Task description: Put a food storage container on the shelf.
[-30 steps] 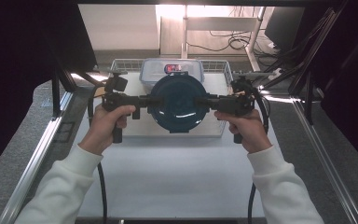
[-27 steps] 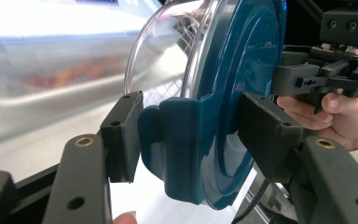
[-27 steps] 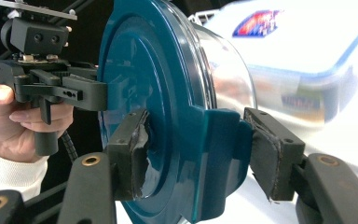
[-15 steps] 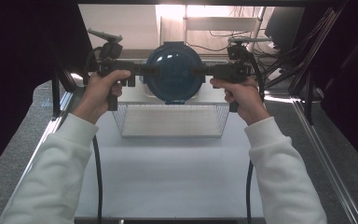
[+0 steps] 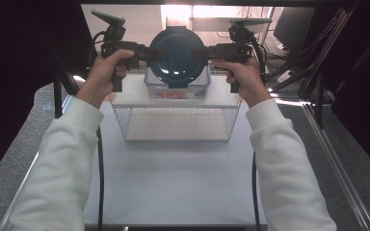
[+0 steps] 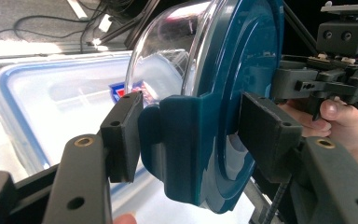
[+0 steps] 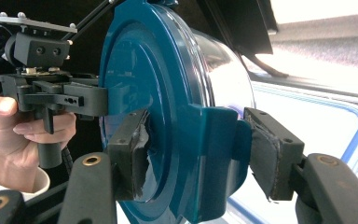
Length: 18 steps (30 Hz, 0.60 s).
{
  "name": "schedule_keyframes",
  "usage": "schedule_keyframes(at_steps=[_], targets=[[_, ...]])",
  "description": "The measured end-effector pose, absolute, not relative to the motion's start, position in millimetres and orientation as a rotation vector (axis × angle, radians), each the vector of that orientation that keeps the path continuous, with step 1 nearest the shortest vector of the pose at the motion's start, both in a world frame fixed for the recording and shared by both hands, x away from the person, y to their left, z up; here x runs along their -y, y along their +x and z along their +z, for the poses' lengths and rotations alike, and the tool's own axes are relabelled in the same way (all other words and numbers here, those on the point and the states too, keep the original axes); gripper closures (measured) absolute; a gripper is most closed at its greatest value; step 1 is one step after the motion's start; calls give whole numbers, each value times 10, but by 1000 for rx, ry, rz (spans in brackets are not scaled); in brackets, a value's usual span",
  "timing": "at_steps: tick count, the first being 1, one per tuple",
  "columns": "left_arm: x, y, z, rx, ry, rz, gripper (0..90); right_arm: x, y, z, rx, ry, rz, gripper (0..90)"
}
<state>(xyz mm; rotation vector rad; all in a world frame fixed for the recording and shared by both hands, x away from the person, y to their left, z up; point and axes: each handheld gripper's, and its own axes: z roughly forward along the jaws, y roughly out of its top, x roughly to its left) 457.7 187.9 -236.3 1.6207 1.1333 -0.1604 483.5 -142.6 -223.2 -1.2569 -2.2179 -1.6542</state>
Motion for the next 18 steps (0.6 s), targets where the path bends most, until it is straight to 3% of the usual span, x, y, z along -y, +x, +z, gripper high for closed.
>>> schedule_keyframes(at_steps=[18], targets=[[-1863,4921,-2589,-1276,1487,-260,384,1439,5224,-2468,1970,-1443,-1556,417]])
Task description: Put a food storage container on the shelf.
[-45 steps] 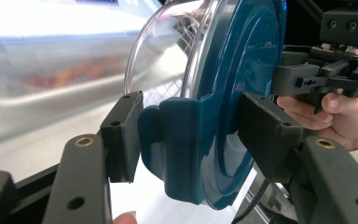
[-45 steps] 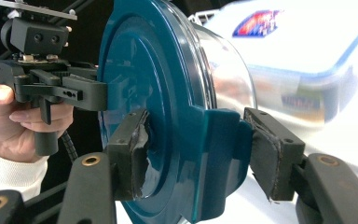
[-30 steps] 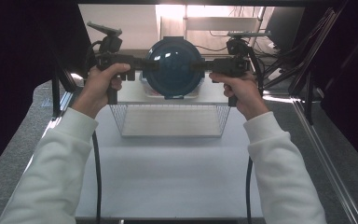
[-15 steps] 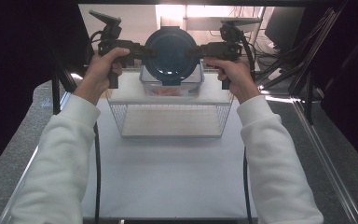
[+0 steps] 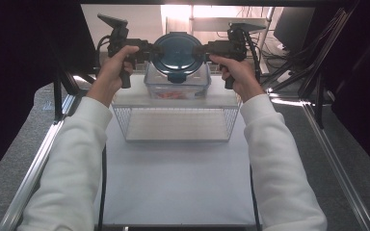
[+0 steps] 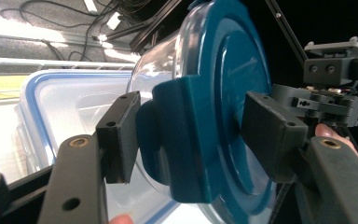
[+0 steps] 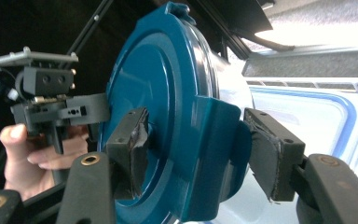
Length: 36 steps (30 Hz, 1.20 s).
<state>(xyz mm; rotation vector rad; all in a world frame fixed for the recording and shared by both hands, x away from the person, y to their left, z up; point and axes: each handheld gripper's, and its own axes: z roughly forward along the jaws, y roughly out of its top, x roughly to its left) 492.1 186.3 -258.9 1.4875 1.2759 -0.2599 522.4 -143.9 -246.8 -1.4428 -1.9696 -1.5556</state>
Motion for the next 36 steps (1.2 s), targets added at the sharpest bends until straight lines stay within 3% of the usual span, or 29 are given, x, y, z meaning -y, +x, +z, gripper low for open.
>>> schedule_keyframes(at_steps=[10,13,16,19,28,36], targets=[[-1875,4972,-2703,-1275,1453,-281,349,1436,5319,-2577,1857,-1509,-1548,419],[-1847,4973,-2699,-1278,1476,-252,289,1429,5309,-2582,1841,-1526,-1562,410],[-1871,4966,-2692,-1291,1462,-222,172,1400,5270,-2549,1898,-1577,-1605,289],[-1908,4883,-2650,-1283,1469,-126,130,1455,5198,-2505,1926,-1551,-1697,186],[-1988,4177,-2583,-1160,1539,118,130,1871,4564,-2422,2304,-1332,-1845,210],[-2101,3412,-2897,-1076,1614,225,155,2223,3980,-2707,2454,-1224,-1862,213]])
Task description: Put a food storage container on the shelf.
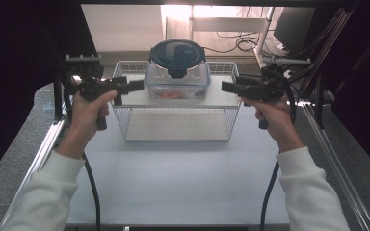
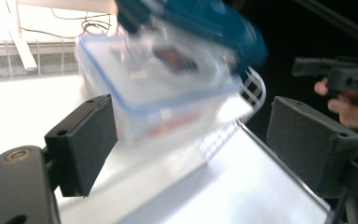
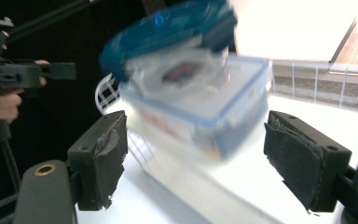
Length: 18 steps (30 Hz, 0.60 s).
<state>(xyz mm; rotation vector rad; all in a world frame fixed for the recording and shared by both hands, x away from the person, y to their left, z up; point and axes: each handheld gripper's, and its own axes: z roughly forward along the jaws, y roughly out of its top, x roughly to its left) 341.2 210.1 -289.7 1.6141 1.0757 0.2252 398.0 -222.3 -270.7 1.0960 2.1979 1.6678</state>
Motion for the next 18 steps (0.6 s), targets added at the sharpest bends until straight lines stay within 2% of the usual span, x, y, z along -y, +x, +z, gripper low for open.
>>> schedule_keyframes(at_steps=[10,15,18], targets=[[-2026,2815,-3477,-1028,1734,276,169,2454,3416,-3313,-2221,1036,1545,213],[-1982,2621,-3898,-1063,1703,197,180,2521,3159,-3634,-2238,1010,1489,214],[-1952,2518,-4162,-1094,1717,211,187,2582,3015,-3811,-2254,1025,1480,216]])
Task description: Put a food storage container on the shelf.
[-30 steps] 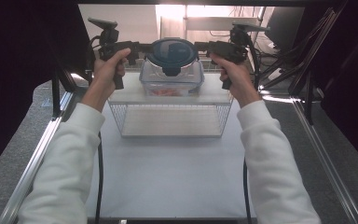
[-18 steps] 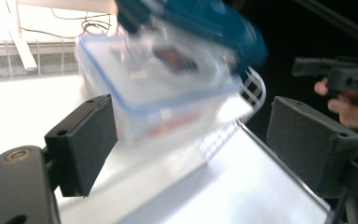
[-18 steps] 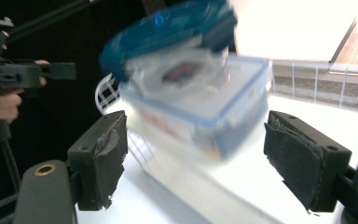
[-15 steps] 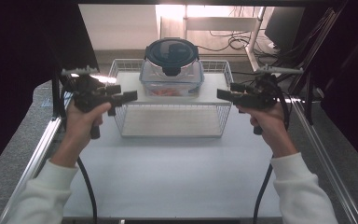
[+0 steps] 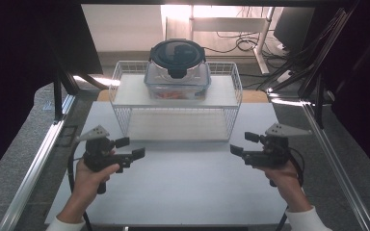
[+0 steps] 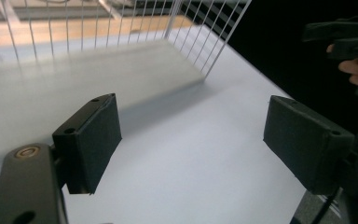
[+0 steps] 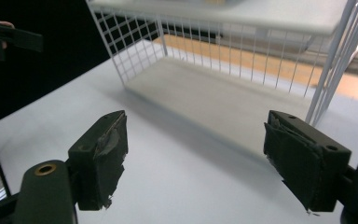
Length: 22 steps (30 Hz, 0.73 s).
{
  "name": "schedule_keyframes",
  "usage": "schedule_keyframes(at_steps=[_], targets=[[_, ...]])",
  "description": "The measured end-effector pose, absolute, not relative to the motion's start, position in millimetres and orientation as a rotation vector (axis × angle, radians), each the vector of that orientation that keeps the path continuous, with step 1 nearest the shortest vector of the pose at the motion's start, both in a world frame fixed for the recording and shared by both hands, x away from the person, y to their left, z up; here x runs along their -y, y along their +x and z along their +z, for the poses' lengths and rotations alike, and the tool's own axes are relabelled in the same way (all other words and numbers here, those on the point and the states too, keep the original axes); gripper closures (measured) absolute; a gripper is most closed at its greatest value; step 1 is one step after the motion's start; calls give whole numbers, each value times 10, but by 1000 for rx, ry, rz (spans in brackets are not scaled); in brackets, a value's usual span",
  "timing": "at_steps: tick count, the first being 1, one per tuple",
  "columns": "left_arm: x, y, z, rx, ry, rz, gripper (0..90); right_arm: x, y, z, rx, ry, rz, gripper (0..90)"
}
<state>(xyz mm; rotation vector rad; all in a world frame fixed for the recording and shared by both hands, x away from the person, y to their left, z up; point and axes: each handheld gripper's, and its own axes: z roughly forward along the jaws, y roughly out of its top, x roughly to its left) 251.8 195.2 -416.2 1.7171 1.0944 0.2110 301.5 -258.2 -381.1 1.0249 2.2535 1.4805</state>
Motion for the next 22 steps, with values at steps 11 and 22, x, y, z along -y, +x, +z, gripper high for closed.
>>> schedule_keyframes(at_steps=[11,22], targets=[[-1893,2417,-4546,-1131,1873,308,187,2688,2857,-4196,-2322,1072,1372,224],[-1877,2461,-4565,-1131,1871,297,186,2728,2850,-4234,-2316,1090,1357,203]])
